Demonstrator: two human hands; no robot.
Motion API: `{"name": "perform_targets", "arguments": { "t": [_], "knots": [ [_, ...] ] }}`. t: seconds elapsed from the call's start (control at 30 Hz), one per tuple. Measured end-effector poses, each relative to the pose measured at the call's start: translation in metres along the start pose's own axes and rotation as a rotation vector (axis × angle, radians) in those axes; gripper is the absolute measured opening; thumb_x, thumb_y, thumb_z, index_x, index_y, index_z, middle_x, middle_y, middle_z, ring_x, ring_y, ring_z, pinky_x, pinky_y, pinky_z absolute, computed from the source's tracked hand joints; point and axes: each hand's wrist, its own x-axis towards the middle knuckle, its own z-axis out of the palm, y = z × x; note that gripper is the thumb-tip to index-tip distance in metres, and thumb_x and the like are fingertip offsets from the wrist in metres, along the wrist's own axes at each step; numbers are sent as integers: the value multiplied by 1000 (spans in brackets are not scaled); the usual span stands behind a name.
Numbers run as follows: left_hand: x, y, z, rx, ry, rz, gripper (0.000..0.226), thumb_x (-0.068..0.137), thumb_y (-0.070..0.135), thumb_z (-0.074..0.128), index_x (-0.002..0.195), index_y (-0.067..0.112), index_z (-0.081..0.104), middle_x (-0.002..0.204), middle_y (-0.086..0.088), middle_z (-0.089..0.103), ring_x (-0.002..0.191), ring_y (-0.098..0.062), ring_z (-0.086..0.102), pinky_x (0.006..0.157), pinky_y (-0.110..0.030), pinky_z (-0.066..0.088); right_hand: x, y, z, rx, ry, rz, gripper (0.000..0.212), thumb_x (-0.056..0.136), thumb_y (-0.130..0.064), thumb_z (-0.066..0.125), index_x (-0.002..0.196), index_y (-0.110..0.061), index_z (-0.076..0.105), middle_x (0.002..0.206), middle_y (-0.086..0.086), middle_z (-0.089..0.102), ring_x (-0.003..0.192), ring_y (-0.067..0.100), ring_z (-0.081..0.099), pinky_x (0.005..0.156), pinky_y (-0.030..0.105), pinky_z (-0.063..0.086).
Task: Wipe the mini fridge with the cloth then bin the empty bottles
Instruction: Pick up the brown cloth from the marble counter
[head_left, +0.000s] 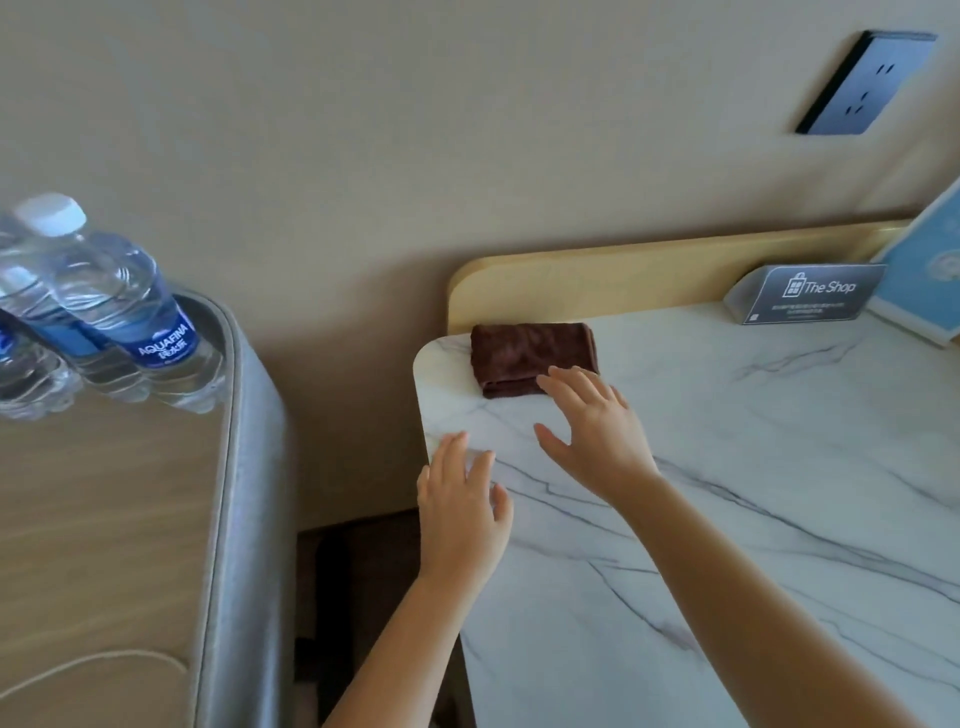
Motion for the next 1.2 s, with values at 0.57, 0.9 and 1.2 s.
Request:
{"name": "perform_targets", "arguments": {
  "t": [0.57, 0.9, 1.2],
  "knots": [
    [-2, -7, 7, -140, 54, -49, 29, 78, 19, 56, 106, 17, 64, 130, -5, 52, 126, -21, 43, 94, -31, 35, 50, 34, 42, -80, 117, -279, 38, 69, -16, 75, 106, -11, 65, 100, 6, 65, 83, 31, 58, 64, 38, 53],
    [-3, -6, 6, -132, 69, -41, 29, 78, 19, 54, 106, 16, 64, 129, -5, 53, 126, -22, 43, 93, -32, 35, 60, 20, 43, 35, 179, -140, 25, 63, -9, 61, 87, -7, 68, 75, 6, 62, 65, 28, 55, 45, 31, 49],
    [-7, -9, 4, -200, 77, -69, 30, 81, 18, 47, 106, 12, 63, 129, -6, 53, 125, -23, 45, 97, -38, 38, 46, 14, 15, 199, 87, 84, 28, 72, -8, 68, 99, -8, 69, 91, 7, 66, 85, 28, 59, 64, 25, 37]
  ]
}}
